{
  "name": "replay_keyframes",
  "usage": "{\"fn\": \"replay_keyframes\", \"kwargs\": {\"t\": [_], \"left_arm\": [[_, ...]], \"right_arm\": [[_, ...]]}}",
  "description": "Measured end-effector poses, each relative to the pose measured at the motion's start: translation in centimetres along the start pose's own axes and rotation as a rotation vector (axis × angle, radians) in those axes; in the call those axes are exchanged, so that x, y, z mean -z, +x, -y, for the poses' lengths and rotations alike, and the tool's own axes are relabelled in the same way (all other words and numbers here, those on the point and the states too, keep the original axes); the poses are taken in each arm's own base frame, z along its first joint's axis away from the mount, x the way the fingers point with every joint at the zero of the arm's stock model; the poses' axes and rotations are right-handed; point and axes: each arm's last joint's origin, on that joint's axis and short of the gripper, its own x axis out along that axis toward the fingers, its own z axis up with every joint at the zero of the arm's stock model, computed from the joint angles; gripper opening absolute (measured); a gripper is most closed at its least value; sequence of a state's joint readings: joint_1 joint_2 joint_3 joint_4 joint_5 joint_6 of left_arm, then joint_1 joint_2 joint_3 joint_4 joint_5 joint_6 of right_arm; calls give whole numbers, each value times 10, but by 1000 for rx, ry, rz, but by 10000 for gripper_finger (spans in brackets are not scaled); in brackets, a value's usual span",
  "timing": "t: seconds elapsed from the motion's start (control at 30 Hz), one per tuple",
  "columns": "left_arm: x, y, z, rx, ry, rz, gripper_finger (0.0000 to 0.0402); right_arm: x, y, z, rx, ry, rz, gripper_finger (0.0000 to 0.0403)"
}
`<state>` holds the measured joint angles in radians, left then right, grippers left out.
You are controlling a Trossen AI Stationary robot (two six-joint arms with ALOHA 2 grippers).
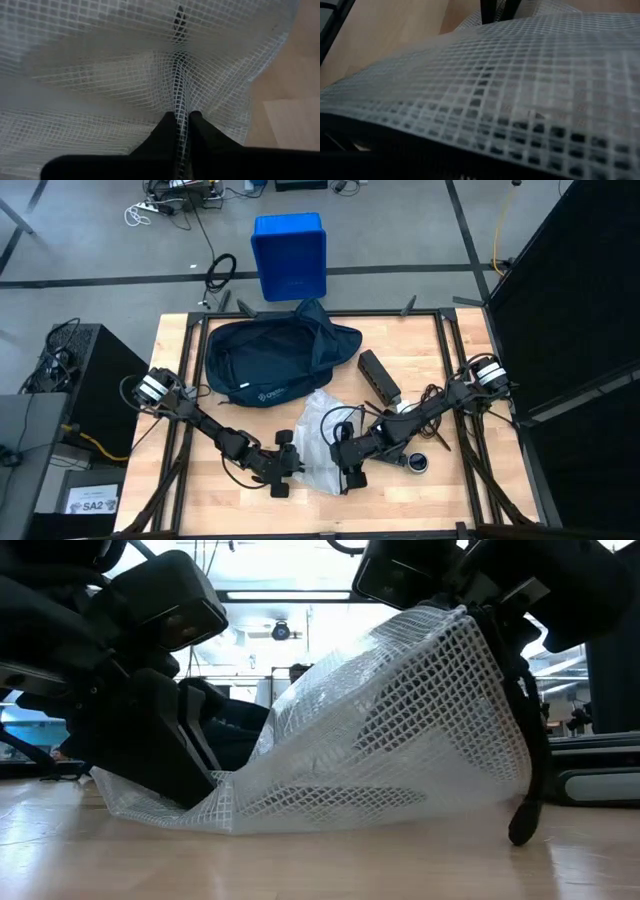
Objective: Unpack backpack
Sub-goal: Remove the black pen from the white mesh envelope
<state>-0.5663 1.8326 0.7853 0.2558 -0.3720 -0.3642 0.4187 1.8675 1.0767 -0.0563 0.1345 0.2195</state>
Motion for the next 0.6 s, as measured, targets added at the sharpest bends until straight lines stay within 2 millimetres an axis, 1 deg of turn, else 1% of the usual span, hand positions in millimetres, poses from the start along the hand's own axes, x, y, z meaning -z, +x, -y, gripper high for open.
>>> {"fn": "replay_keyframes", "kwargs": {"t": [0.23,0.43,0.6], "left_arm": [[-4,-4,0,-43,27,34,1],[-14,-12,0,-56,45,89,0],[-18,-15,0,-55,56,114,0]], "right_arm": [[0,0,0,-1,16,3,196],[-2,0,0,-8,20,15,187],[-4,0,-1,-17,24,41,178]]}}
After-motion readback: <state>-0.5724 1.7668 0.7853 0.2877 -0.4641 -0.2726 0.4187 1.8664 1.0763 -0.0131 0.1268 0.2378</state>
